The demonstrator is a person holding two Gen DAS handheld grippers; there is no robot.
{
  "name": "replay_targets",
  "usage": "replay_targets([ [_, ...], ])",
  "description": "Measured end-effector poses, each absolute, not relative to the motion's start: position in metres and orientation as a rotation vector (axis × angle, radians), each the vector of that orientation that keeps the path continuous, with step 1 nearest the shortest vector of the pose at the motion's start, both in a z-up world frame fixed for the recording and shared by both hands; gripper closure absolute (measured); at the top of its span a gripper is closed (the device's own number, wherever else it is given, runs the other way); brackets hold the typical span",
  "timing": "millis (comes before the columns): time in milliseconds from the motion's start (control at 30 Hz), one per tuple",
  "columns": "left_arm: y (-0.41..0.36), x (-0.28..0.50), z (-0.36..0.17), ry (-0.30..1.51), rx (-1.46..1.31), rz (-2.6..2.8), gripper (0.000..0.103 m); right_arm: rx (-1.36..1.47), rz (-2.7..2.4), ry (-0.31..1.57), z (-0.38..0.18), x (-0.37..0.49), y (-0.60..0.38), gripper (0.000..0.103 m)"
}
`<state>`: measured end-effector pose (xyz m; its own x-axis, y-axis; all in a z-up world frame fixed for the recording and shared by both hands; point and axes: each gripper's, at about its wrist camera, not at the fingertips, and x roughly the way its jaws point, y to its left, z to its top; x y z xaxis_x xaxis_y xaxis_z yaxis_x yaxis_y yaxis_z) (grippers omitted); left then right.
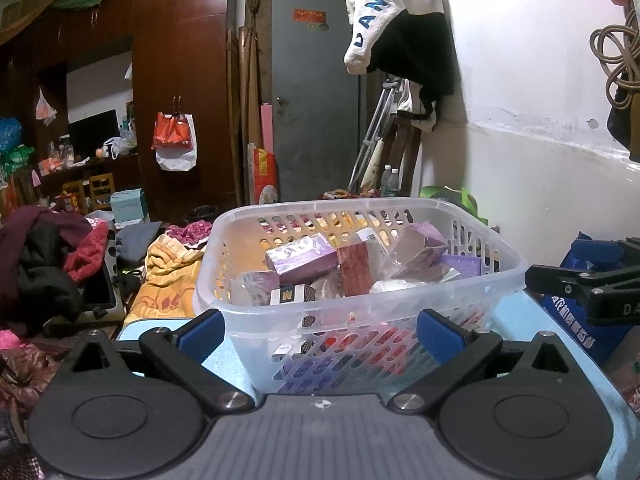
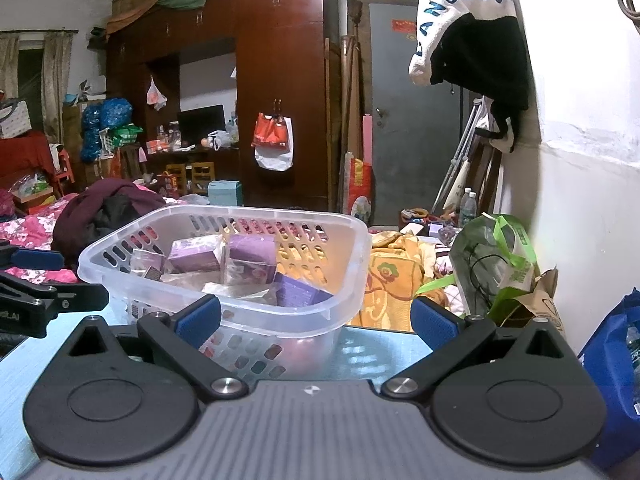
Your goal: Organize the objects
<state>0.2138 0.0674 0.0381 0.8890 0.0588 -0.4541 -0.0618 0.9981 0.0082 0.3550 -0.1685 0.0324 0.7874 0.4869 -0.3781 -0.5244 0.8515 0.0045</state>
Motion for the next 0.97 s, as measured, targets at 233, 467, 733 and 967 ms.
replay_targets([
  [233, 0.0691, 0.2135, 0.0371, 0.469, -0.013, 0.06, 0.0, -0.101, 0.545, 0.383, 0.0321, 0.3557, -0.168, 0.0],
  [467, 0.0667, 0.2143, 0.0375, 0.461, -0.001, 0.066, 0.0, -0.101, 0.547, 0.385, 0.0314, 0.3554, -0.1679, 0.0],
  [733, 0.0656, 0.2141, 0.0361, 0.441, -0.011, 0.034, 0.0, -0.116, 0.551, 0.388, 0.0294, 0.3539, -0.1673, 0.0],
  [967, 0.0597, 0.2067, 0.0355, 0.377, 0.055, 0.115, 0.0, -0.12, 0.547, 0.398, 0.0268, 0.3567, -0.1687, 0.0],
])
